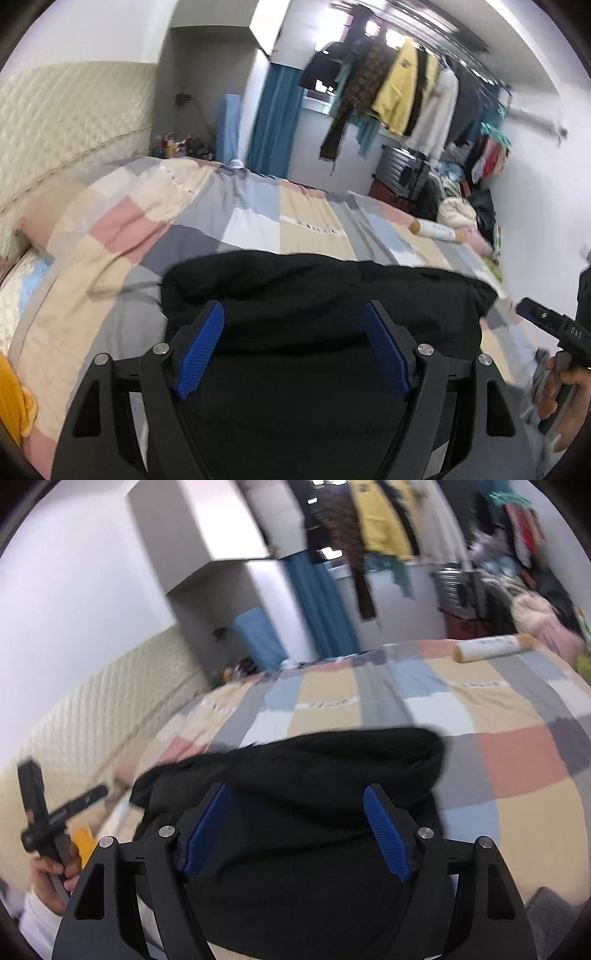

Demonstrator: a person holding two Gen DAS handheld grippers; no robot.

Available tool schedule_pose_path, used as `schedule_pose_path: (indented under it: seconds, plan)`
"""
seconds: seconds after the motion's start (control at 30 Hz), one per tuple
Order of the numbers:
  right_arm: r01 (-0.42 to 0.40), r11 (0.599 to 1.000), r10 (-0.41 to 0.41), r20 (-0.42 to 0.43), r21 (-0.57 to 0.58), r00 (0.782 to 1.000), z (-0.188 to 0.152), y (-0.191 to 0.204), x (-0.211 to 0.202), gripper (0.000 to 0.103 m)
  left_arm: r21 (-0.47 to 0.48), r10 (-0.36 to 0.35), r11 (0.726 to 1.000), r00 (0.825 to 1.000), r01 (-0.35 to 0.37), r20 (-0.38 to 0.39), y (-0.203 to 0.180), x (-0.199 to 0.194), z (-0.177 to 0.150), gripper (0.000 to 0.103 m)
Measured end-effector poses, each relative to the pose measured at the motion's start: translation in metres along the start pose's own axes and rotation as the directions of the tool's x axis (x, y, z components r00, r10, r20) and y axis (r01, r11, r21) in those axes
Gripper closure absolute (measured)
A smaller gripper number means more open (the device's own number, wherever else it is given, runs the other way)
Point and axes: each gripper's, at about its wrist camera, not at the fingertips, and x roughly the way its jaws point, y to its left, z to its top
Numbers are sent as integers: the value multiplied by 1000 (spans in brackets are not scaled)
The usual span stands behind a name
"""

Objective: Fold large clothes

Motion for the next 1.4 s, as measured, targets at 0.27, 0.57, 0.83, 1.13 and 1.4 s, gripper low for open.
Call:
schedule_pose_path:
  seconds: [0.27, 0.57, 0.83, 1.13, 1.4]
  plan:
    - [11, 997, -17, -81, -77, 997, -36, 30, 86, 28, 110, 54, 993, 993, -43, -101, -23, 74, -22, 25]
    - [31, 998, -36, -106, -57, 994, -29, 1, 138, 26, 101, 83, 992, 987, -70, -140, -15, 121, -24, 25]
    - [10, 999, -15, -112, -42, 994, -22, -5, 153, 25, 122, 123, 987, 976, -102, -178, -19, 133, -21, 25]
    - [3, 1000, -4, -34, -19, 999, -14, -32, 108, 17, 117, 190, 978, 971, -174, -148, 16, 94, -20, 21]
    - [122, 992, -122, -12, 31, 992, -7, -83, 98, 0, 85, 295, 955, 943, -285, -152, 58, 89, -32, 6]
